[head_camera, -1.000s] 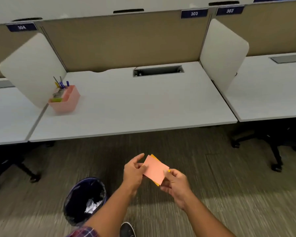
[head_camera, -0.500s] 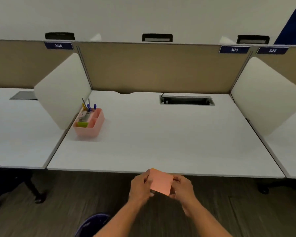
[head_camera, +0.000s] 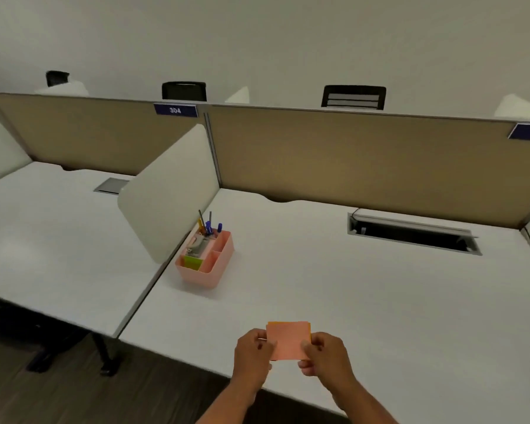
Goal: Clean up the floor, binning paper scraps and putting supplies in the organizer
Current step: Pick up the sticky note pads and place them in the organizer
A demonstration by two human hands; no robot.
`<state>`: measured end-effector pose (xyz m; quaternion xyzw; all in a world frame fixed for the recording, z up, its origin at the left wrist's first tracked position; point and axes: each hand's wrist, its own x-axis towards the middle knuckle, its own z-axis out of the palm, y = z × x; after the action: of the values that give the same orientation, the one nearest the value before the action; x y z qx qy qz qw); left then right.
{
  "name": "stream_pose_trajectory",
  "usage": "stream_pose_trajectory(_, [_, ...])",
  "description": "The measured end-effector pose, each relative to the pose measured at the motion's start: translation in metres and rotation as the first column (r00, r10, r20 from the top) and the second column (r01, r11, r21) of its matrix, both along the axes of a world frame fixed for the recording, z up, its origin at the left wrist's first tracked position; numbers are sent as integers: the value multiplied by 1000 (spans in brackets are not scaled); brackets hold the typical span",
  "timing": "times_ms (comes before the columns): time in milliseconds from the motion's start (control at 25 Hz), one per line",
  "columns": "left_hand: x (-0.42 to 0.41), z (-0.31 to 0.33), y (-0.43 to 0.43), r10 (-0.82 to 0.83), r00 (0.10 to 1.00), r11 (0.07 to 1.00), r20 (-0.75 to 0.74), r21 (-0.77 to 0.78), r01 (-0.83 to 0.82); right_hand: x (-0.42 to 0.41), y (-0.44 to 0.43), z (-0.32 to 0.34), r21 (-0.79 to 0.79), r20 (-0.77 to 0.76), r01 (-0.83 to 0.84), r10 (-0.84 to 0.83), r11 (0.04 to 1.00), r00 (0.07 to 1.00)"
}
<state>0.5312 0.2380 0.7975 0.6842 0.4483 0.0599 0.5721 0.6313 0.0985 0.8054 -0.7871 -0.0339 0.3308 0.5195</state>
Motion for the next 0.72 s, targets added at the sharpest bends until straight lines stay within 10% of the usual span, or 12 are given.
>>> stream_pose_trajectory(720, [66,8,294,126,992,921,28,369,-128,91,322,55,-408,517,-481,631,776,578])
